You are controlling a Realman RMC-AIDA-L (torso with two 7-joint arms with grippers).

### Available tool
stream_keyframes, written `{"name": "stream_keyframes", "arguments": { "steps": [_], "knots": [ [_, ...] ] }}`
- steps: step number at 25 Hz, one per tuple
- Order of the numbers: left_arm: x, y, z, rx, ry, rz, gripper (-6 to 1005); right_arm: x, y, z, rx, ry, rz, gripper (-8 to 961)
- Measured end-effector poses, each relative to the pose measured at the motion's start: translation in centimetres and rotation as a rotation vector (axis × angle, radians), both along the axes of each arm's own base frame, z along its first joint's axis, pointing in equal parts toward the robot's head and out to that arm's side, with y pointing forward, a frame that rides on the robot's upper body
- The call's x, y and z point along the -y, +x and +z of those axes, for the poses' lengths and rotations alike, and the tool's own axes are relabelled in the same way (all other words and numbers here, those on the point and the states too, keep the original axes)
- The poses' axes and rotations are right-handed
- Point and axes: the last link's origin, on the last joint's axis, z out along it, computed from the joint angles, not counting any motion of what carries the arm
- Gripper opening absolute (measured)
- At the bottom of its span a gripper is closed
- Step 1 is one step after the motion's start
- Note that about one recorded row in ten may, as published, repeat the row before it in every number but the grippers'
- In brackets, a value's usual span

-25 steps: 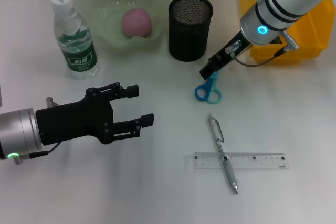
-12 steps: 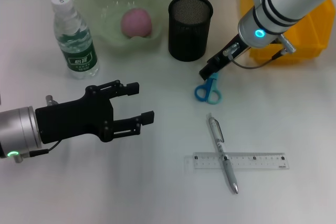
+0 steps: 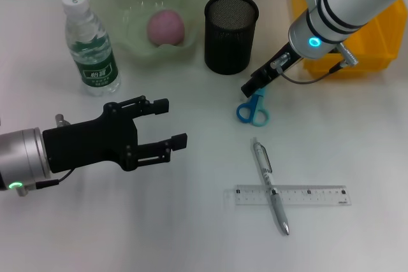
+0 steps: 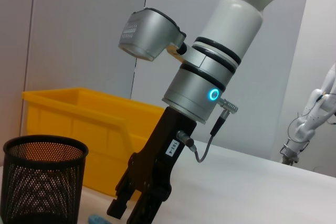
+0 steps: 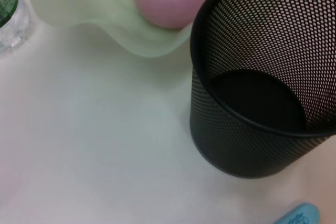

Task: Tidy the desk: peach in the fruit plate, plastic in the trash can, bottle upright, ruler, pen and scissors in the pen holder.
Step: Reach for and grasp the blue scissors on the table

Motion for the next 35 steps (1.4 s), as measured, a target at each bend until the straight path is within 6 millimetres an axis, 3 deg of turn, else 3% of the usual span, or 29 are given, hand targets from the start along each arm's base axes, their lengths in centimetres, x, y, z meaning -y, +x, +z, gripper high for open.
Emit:
{"name": "stream_keyframes", "arguments": {
  "steps": [35],
  "knots": [
    [-0.16,0.16,0.05,0.007,0.013,-0.004,760,0.14,0.08,-0.04,0.017,-0.014,0.016,716]
  ]
}}
